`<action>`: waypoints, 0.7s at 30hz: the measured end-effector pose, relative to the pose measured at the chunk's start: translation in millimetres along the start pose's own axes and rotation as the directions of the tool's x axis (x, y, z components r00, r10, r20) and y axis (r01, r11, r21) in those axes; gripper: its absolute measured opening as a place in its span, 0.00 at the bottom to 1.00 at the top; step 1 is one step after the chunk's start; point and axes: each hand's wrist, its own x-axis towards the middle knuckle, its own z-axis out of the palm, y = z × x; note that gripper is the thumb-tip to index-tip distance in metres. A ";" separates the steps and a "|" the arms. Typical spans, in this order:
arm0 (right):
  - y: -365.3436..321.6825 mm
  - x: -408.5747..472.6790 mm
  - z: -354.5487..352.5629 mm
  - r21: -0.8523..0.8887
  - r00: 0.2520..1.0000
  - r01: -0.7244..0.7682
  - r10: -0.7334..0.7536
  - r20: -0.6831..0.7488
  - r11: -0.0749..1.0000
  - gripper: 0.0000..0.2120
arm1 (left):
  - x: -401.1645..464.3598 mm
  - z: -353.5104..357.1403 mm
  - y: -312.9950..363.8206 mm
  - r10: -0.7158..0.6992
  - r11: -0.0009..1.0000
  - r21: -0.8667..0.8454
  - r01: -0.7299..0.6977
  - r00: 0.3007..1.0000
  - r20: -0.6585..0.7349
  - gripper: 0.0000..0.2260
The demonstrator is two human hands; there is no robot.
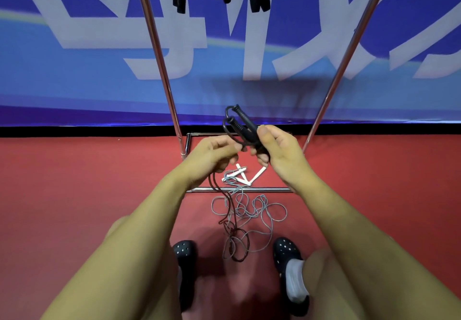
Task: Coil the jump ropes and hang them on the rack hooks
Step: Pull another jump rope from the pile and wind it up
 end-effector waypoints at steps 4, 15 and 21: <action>7.3 4.8 -4.4 -0.126 0.993 -0.063 0.050 -0.104 0.990 0.18 | -0.4 15.2 -2.8 0.045 0.971 0.237 -0.028 0.997 -0.064 0.13; 30.0 16.7 -3.5 -0.385 0.985 -0.110 0.050 -0.163 0.916 0.14 | 3.3 33.3 -11.3 0.048 0.868 0.496 0.026 0.990 -0.134 0.15; 47.3 21.3 -2.5 -0.484 0.994 -0.090 0.047 -0.101 0.870 0.13 | 3.3 31.0 -12.2 -0.117 0.869 0.451 0.204 0.970 -0.214 0.12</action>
